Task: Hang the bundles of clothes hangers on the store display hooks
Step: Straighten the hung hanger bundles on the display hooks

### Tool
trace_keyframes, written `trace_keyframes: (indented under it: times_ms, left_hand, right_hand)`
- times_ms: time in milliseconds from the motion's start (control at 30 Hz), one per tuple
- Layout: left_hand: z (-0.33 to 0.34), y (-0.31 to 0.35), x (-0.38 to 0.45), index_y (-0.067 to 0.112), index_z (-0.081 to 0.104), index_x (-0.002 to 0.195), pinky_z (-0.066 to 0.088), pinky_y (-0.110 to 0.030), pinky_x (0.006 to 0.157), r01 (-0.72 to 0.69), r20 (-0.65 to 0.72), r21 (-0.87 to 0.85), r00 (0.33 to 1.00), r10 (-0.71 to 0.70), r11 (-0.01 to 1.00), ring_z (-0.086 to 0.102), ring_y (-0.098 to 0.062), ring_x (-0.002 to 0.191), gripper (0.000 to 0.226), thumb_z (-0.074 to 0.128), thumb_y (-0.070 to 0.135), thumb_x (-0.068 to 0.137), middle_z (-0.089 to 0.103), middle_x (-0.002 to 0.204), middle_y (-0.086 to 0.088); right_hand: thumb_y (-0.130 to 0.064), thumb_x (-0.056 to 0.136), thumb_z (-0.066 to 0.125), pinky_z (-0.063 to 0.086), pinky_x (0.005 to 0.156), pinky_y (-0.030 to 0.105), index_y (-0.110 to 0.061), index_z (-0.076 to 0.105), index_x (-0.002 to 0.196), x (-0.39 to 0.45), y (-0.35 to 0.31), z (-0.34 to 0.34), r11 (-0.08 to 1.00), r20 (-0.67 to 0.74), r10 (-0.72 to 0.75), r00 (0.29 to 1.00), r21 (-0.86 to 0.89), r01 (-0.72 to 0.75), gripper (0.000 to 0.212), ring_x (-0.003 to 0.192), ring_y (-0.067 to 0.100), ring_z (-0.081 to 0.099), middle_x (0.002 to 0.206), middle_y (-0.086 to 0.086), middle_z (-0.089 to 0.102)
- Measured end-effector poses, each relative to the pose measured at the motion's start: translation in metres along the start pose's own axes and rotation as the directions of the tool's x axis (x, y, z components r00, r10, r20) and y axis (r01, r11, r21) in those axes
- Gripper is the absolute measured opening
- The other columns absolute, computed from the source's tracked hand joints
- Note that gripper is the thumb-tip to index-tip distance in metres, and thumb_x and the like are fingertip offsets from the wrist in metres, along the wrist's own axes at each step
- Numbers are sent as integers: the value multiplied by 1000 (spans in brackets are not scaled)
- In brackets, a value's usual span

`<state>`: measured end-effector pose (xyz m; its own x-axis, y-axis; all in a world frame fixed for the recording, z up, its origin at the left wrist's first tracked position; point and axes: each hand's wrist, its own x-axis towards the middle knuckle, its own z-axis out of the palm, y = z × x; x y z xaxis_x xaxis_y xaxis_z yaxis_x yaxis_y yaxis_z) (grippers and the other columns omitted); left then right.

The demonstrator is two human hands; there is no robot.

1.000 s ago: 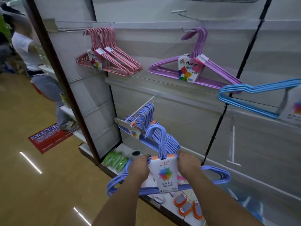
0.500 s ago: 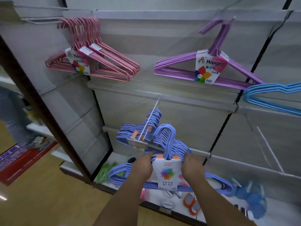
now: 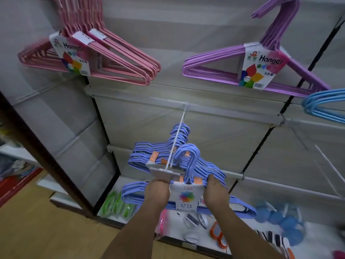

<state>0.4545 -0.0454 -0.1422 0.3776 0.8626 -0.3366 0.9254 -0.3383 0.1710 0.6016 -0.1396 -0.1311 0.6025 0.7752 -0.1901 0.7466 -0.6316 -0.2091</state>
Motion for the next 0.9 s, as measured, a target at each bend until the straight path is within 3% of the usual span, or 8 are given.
trace_keyframes:
  times_ms: [67,267,367,433,467,633,767,900]
  left_hand:
    - [3,-11,8,10,60,117,43,-29,89,-63,-67,35,996,66,997,57,-24,113,29,40,5,96,62,122,-9]
    - [5,-36,27,18,52,129,36,-27,103,-276,-275,-173,935,222,946,50,-19,123,34,36,13,100,56,131,-2]
    - [4,-42,38,14,49,133,46,-36,97,-410,-372,-34,851,370,911,58,-23,113,41,39,14,93,60,125,-2]
    - [5,-48,50,13,50,128,55,-39,84,-451,-355,-14,837,417,893,67,-23,99,46,50,17,82,67,112,-1]
    - [6,-50,57,14,49,129,54,-41,86,-471,-344,18,825,448,882,66,-24,101,49,55,17,81,65,115,-1]
    - [6,-55,76,18,30,146,24,-42,115,-420,-273,109,859,434,901,28,-20,141,57,15,31,92,28,154,0]
    - [19,-59,94,21,4,153,15,-39,119,-392,-254,59,884,393,918,2,-16,148,60,34,16,101,-3,161,4]
    - [27,-57,109,21,-11,152,13,-37,119,-369,-242,58,896,371,928,-9,-19,148,65,33,16,103,-13,160,-2]
  right_hand:
    - [-7,95,38,35,65,32,-7,40,123,4,-6,11,1000,-19,0,1000,25,0,28,99,30,60,116,13,56]
    - [-2,93,41,33,63,32,-9,39,125,11,-17,39,999,-55,-34,998,22,35,34,95,32,58,123,11,49]
    - [-3,94,42,34,63,32,-12,38,127,20,-21,46,999,-49,-49,998,-2,49,35,97,32,58,127,10,47]
    - [-6,95,41,33,63,30,-14,36,130,30,-25,47,997,-40,-69,997,-19,68,37,100,31,58,128,10,47]
    - [-7,96,40,32,63,30,-14,36,132,36,-27,48,997,-41,-79,996,-26,78,37,100,31,58,127,10,48]
    - [-6,95,40,33,61,32,-15,35,131,54,-38,53,994,-40,-86,996,-76,82,38,94,31,59,121,9,47]
    - [-11,96,43,33,58,32,-14,36,128,59,-44,58,994,-51,-64,997,-91,59,33,92,29,59,127,7,41]
    - [-14,93,52,36,60,32,-13,10,149,72,-47,65,991,-43,-49,998,-123,43,71,106,30,56,149,9,22]
